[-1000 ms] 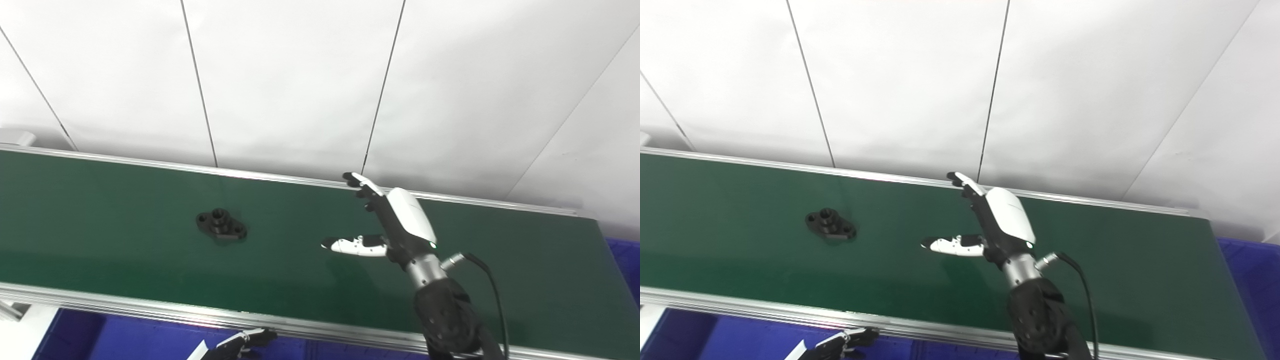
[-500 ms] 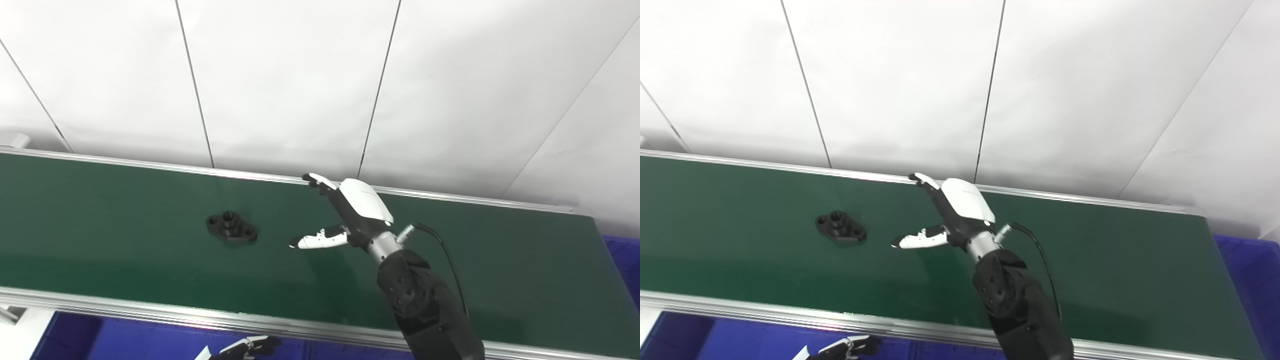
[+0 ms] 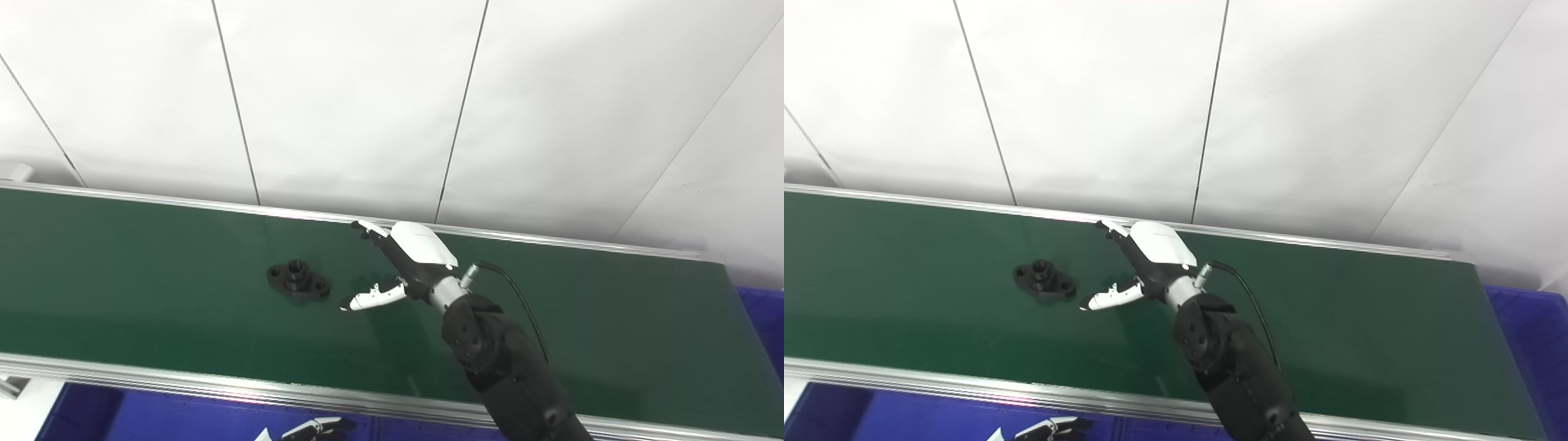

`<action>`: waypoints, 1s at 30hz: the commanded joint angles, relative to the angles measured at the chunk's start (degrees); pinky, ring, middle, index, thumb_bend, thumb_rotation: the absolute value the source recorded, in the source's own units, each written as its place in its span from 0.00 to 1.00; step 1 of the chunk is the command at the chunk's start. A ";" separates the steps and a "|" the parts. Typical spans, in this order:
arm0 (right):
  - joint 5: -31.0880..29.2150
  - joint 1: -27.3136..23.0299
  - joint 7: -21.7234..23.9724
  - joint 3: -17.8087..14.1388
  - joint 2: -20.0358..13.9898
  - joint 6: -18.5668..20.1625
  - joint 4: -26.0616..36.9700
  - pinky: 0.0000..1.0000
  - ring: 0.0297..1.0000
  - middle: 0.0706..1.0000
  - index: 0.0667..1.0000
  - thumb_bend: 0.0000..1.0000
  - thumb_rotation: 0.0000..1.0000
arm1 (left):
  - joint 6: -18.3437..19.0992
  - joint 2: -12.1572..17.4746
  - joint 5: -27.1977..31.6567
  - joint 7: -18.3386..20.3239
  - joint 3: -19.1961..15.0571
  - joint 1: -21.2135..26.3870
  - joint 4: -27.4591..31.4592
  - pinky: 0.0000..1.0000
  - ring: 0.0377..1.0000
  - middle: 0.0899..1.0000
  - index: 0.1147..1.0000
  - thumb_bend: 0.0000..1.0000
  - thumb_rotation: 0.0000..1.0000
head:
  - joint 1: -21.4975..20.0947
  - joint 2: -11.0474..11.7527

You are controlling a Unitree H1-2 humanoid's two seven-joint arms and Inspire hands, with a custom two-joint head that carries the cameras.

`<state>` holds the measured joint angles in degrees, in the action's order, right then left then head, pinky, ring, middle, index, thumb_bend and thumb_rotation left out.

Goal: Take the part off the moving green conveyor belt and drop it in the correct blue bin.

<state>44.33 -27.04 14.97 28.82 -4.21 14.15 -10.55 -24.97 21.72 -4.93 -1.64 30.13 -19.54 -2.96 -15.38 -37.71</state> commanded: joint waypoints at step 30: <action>2.07 -12.60 8.96 8.17 0.43 -0.19 -6.67 0.65 0.75 0.78 0.79 0.82 0.26 | -1.95 0.15 -2.88 -6.41 4.89 1.33 2.18 0.69 0.79 0.85 0.77 0.90 0.36 | 6.30 -3.57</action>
<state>45.66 -36.18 23.52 36.99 -4.04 14.15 -18.25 -24.97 21.80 -7.34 -6.74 34.78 -18.47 -2.61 -9.14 -41.22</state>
